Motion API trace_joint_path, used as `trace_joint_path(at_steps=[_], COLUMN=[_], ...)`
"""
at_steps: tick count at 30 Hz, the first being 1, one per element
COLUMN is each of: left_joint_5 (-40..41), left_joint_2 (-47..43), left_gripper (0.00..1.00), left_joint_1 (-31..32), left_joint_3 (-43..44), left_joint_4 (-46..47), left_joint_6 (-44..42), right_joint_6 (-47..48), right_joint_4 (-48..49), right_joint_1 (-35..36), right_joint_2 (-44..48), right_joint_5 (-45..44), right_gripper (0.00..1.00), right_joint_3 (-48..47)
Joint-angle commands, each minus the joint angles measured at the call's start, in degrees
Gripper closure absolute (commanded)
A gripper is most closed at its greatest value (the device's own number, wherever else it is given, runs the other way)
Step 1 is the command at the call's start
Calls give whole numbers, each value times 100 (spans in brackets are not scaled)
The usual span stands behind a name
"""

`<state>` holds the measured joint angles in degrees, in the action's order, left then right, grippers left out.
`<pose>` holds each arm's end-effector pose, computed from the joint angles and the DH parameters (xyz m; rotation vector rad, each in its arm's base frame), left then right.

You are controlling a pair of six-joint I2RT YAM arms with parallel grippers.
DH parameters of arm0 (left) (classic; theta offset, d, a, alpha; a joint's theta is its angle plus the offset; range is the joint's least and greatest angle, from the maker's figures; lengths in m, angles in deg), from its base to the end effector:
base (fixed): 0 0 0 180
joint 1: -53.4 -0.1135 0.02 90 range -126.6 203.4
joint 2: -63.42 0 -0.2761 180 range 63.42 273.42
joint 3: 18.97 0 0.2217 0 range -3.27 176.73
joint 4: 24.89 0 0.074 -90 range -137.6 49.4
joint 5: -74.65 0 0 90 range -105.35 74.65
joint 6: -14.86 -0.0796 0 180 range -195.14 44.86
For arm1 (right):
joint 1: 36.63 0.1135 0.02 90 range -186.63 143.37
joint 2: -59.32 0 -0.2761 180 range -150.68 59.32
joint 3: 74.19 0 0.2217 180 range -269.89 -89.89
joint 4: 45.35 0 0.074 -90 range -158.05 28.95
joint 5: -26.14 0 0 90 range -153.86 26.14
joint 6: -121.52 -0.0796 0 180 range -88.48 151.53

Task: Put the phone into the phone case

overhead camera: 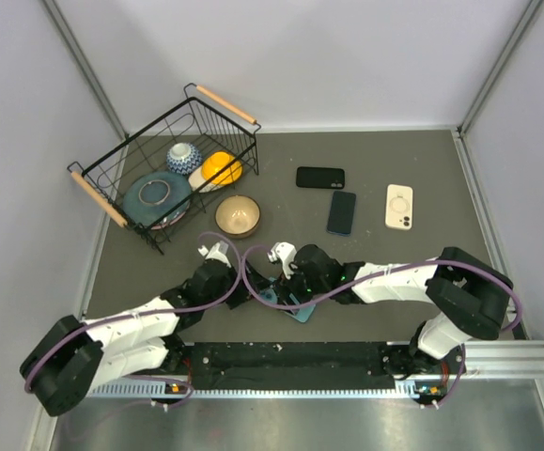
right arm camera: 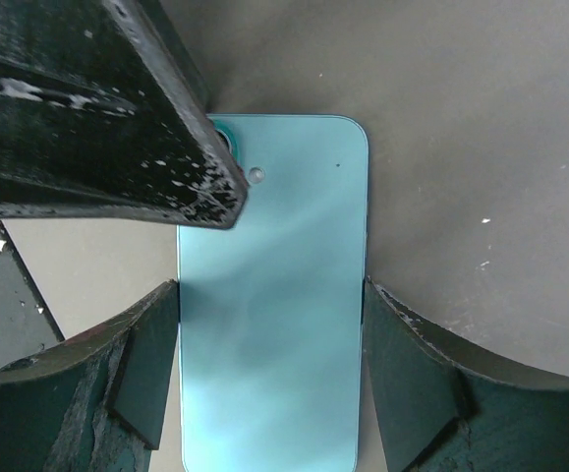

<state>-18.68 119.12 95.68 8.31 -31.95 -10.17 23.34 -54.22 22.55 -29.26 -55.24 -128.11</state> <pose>0.1333 -0.1275 0.1470 -0.4402 2.3782 -1.0450 0.1466 0.2691 0.1583 -1.1243 2.1733 0.7356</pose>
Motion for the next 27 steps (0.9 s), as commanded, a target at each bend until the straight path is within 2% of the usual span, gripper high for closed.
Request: trace_joint_path(at_steps=[1,10,17,18,24,27], left_joint_5=[-325,-870,-1292,-1388,-1688,-1793], left_joint_2=[467,1039,1118,1127,1127,1127], left_gripper=[17,24,40,41,51,55], left_joint_1=[-18,-18,-18,-18,-18,-18], left_joint_3=[-32,-164,-59,-50,-41,-76], left_joint_4=[654,1297,1587,1683,2036,2343], left_joint_6=[209,411,604,665,911,965], right_joint_6=[-122,-350,-131,-52,115,168], right_joint_4=[239,705,715,671,433,459], right_joint_1=[-38,-47,-55,-55,-55,-55], right_joint_2=[-20,-125,86,95,200,244], right_joint_5=[429,772,491,369,149,122], right_gripper=[44,44,30,25,17,16], right_joint_3=[86,236,306,254,244,297])
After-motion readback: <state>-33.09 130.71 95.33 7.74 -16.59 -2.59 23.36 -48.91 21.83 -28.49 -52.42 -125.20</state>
